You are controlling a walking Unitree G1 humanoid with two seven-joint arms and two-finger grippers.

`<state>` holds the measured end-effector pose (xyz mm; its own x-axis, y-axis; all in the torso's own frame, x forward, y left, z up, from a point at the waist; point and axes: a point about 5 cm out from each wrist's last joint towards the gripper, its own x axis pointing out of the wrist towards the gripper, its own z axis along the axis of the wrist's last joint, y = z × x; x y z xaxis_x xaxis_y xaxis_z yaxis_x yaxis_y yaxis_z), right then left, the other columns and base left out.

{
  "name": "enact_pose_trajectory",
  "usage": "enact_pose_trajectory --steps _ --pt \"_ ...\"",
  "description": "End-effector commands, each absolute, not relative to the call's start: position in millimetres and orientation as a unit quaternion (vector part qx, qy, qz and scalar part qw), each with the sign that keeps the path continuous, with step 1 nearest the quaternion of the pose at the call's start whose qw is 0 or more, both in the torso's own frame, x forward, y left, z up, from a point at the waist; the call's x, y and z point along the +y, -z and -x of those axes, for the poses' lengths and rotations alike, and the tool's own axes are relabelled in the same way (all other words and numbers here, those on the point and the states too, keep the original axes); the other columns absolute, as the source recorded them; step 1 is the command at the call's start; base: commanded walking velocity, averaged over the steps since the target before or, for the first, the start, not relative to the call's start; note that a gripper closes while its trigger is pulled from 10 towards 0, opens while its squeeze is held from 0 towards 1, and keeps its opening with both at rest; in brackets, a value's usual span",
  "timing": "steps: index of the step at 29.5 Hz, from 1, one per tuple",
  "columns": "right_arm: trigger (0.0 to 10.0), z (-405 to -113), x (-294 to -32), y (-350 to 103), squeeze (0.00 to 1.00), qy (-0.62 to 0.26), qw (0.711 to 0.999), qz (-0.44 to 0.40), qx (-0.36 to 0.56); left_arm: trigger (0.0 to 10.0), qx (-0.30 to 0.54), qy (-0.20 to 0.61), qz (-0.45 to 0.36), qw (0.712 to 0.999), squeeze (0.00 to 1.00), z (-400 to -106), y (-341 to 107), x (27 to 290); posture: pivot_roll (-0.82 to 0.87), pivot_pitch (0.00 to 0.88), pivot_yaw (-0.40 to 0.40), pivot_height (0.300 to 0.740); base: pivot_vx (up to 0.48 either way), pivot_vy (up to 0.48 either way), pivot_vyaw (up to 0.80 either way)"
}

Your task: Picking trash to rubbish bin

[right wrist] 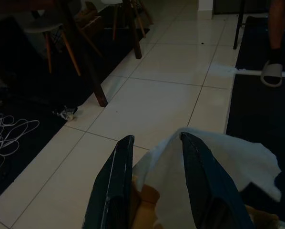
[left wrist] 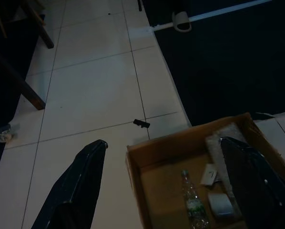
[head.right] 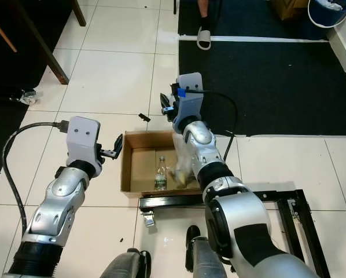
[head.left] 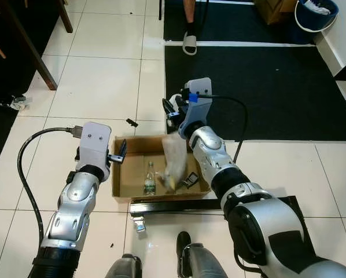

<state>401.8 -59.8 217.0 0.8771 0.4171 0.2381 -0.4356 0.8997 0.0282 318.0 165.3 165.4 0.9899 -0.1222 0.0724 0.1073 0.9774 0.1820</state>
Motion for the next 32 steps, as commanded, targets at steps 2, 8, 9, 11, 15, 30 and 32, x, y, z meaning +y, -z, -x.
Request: enact_pose_trajectory --steps 2,8,9,11,15,30,32 --pt "10.0 -400.9 -59.0 -211.8 0.0 -0.223 0.968 -0.044 -0.106 10.0 -0.026 0.056 -0.095 0.994 0.0 -316.9 -156.3 167.9 0.09 0.359 -0.006 0.74 0.0 0.0 0.0" --pt "10.0 -399.4 -61.8 -207.7 0.0 -0.227 0.967 -0.047 -0.109 10.0 -0.035 0.056 -0.093 0.993 0.0 -323.2 -160.9 166.3 0.09 0.334 -0.006 0.74 0.0 0.0 0.0" --pt "10.0 -399.2 -62.6 -206.8 0.0 -0.226 0.967 -0.046 -0.108 10.0 -0.036 0.057 -0.092 0.993 0.0 -323.7 -161.1 165.6 0.08 0.332 -0.004 0.74 0.0 0.0 0.0" --pt "10.0 -399.0 -64.3 -204.9 0.0 -0.225 0.968 -0.046 -0.106 10.0 -0.037 0.059 -0.092 0.993 0.0 -324.6 -160.7 163.9 0.08 0.316 -0.005 0.74 0.0 0.0 0.0" --pt "10.0 -398.1 -64.6 -204.0 1.0 -0.233 0.965 -0.056 -0.109 10.0 -0.039 0.062 -0.091 0.993 0.0 -326.2 -160.8 161.7 0.08 0.307 -0.005 0.74 0.0 0.0 0.0" --pt "10.0 -399.5 -66.2 -204.6 0.0 -0.227 0.967 -0.043 -0.104 10.0 -0.044 0.072 -0.092 0.992 0.0 -330.4 -161.3 158.8 0.08 0.283 -0.002 0.74 0.0 0.0 0.0" --pt "10.0 -399.0 -65.5 -203.7 0.0 -0.232 0.966 -0.043 -0.103 10.0 -0.044 0.075 -0.094 0.992 0.0 -330.5 -160.6 158.4 0.08 0.278 -0.001 0.74 0.0 0.0 0.0"
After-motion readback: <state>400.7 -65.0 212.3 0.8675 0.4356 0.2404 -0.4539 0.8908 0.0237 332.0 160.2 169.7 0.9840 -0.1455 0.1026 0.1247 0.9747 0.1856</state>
